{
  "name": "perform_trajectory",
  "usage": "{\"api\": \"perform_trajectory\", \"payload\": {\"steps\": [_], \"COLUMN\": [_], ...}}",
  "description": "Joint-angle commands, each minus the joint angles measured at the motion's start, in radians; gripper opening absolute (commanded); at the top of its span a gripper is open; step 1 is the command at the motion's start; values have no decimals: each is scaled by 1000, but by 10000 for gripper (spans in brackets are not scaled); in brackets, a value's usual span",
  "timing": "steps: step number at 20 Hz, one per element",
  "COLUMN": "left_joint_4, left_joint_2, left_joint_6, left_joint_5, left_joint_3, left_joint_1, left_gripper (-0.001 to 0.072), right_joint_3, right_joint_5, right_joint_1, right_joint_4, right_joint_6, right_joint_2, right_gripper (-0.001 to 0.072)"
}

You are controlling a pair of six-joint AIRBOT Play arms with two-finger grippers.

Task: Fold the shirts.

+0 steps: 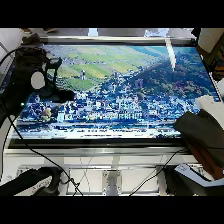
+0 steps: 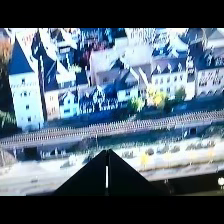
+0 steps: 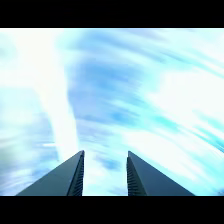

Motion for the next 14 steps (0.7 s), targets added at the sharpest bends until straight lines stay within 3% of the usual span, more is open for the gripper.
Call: {"api": "perform_trajectory", "payload": {"steps": [1,4,6,10,14], "left_joint_4": [-19,-10,5,76,-37], "left_joint_2": [1,1,1,1,0], "left_joint_6": [0,26,63,79,40], "left_joint_5": [313,406,393,261,155], "left_joint_3": [0,0,0,0,0], "left_joint_1": [0,0,0,0,0], "left_gripper": [11,11,12,12,12], "right_joint_3": [-3,-23,-80,-193,-260], "right_joint_5": [43,-126,-312,-711,-809], "right_joint_1": [244,611,855,1193,1332], "right_joint_4": [269,-190,-373,-514,-514], "right_joint_6": [-256,-162,-128,38,92], "right_joint_2": [18,18,16,16,16], "right_gripper": [295,295,295,297,297]}}
